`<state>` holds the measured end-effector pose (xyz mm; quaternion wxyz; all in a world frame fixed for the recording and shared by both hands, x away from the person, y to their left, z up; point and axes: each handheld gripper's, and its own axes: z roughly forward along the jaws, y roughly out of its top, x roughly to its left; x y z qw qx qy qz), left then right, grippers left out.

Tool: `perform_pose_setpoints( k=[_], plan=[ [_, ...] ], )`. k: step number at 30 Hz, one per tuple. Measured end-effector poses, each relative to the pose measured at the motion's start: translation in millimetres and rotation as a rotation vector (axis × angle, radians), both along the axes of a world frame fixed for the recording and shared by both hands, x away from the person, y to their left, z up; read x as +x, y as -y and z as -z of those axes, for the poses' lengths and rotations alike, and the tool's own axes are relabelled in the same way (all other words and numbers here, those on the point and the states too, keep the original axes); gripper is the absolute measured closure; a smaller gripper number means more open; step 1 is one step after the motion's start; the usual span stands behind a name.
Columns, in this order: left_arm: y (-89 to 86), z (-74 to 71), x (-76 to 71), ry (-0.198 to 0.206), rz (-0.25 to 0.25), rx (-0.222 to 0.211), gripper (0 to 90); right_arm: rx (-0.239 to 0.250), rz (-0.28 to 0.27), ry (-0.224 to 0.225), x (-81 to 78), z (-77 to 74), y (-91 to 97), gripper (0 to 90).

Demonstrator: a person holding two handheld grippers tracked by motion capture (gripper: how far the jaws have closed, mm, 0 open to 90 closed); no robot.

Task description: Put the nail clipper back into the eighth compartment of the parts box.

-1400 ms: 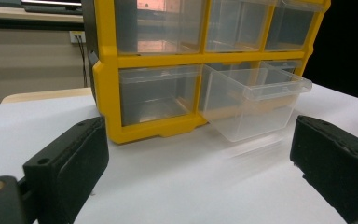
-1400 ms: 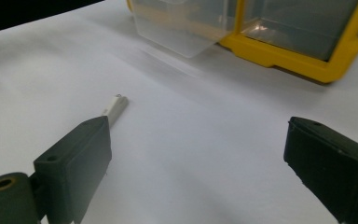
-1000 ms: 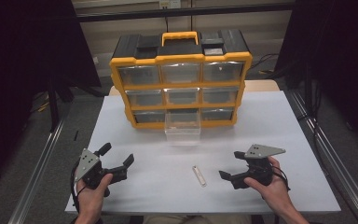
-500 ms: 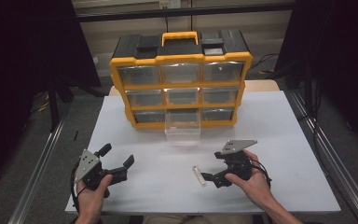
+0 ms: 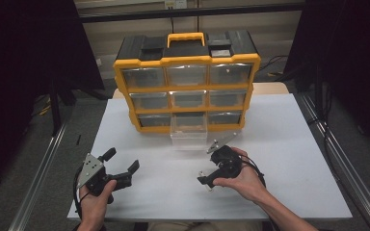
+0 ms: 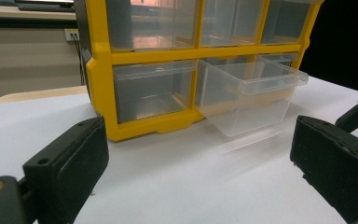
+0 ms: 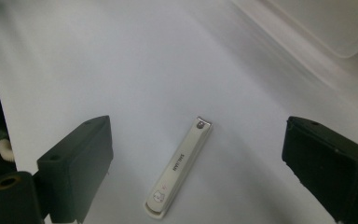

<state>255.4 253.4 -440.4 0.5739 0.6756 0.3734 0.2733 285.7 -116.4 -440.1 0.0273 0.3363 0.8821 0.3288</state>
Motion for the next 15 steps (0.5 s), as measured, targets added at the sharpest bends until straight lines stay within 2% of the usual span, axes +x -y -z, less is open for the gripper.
perform_pose_setpoints(
  k=[1, 2, 4, 7, 10, 14, 15],
  plan=[
    [-0.2, -0.3, -0.2, 0.001, 0.003, 0.008, 4.4, -0.025, -0.002, -0.026, 2.0, 0.0, -2.4, 11.7],
    [0.2, -0.3, -0.3, 0.000, 0.008, 0.005, 4.4, -0.040, -0.003, -0.033, 4.2, 0.6, -4.7, 11.8],
    [1.1, -0.1, -0.2, -0.001, 0.005, -0.001, 4.4, -0.061, -0.010, -0.075, 8.1, 0.4, -8.3, 15.3],
    [0.9, 0.0, -0.2, -0.004, 0.007, 0.000, 4.4, -0.085, -0.020, -0.115, 14.6, -2.2, -11.3, 19.9],
    [0.8, 0.4, -0.6, -0.006, 0.013, 0.003, 4.4, -0.104, 0.000, -0.162, 20.3, -2.9, -14.6, 23.1],
    [1.6, 0.9, -0.6, -0.007, 0.032, -0.001, 4.4, -0.142, 0.001, -0.197, 25.4, 0.1, -17.3, 26.2],
    [1.0, 0.8, -0.6, -0.007, 0.035, 0.014, 4.4, -0.148, 0.004, -0.203, 26.4, 0.9, -17.8, 27.6]
  ],
)
